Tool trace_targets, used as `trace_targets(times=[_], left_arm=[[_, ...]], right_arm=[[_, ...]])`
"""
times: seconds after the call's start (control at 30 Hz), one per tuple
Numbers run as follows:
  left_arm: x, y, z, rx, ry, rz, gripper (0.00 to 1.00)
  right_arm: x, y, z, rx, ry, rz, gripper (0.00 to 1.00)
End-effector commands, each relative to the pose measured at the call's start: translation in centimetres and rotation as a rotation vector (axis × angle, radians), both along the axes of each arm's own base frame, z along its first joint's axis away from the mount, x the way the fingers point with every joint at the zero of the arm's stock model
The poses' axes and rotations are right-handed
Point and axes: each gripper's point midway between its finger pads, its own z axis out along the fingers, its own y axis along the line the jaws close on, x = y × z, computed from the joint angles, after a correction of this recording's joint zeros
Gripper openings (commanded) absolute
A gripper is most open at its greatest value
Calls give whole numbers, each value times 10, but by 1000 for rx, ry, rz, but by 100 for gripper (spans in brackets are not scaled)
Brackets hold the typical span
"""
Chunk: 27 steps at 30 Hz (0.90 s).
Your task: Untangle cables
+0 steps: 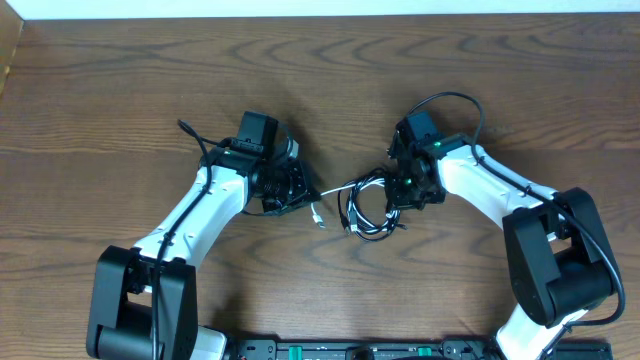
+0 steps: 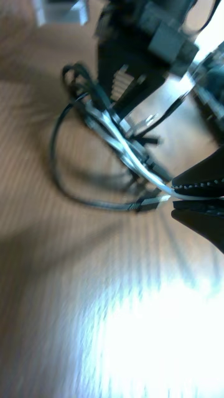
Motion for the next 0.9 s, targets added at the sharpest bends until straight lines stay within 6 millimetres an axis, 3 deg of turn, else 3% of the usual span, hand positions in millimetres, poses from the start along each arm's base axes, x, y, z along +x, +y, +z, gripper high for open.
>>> trace_targets(times=[0.0, 0.03, 0.13, 0.23, 0.53, 0.87], left_arm=[[1, 20, -16, 146, -55, -32, 7], [0, 18, -17, 152, -65, -53, 9], [-4, 12, -17, 162, -86, -102, 29], [-5, 0, -16, 153, -112, -143, 38], [-6, -58, -3, 84, -272, -280, 41], [0, -70, -25, 168, -318, -307, 41]], right_arm=[[1, -17, -6, -50, 15, -19, 1], [0, -19, -6, -51, 21, -23, 1], [-1, -24, -5, -46, 38, -42, 1], [1, -29, -5, -25, 52, -66, 1], [-2, -27, -2, 32, 86, -86, 1], [-6, -28, -2, 27, 102, -85, 1]])
